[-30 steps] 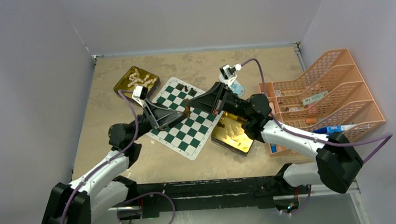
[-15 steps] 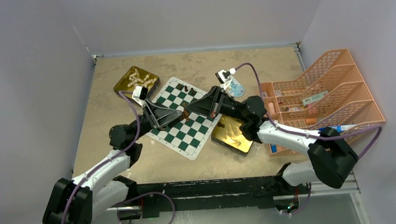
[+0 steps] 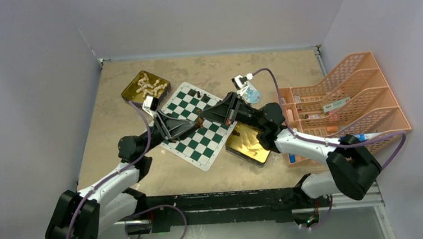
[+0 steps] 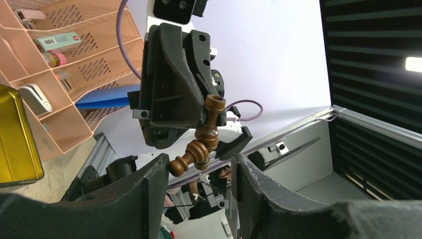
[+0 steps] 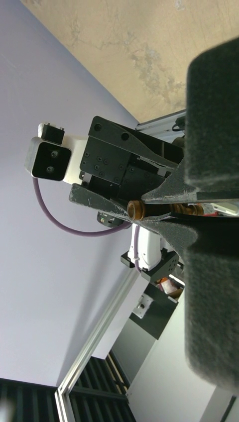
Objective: Set up the chess pieces on the board
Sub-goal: Pick up the chess piece from the storage box.
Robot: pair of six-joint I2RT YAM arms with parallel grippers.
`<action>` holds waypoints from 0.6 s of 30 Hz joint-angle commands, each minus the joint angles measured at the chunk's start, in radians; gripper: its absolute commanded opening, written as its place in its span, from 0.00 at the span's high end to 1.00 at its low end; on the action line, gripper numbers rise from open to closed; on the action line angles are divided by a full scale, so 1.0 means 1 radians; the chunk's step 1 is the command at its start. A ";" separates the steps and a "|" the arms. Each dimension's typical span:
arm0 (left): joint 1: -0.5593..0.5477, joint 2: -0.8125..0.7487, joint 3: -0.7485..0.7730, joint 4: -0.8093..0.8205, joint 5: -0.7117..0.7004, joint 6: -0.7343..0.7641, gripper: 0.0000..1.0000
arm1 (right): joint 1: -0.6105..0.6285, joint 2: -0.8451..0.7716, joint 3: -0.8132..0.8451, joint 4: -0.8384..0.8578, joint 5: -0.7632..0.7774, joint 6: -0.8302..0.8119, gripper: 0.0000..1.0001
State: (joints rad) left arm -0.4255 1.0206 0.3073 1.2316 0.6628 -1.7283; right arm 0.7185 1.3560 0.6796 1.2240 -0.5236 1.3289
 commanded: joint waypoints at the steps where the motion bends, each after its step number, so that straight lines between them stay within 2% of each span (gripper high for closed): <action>1: 0.002 -0.008 -0.010 0.060 -0.027 0.001 0.52 | -0.006 -0.008 -0.004 0.074 -0.010 0.008 1.00; 12: 0.002 0.001 0.000 0.076 -0.029 -0.001 0.63 | -0.016 -0.005 -0.026 0.088 -0.012 0.015 1.00; 18: 0.001 -0.070 -0.014 -0.029 -0.051 0.036 0.71 | -0.015 -0.007 -0.057 0.126 -0.018 0.032 1.00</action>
State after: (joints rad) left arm -0.4259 1.0077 0.2985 1.2228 0.6453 -1.7241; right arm 0.7055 1.3560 0.6342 1.2579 -0.5243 1.3476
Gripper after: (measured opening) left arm 0.306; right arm 0.071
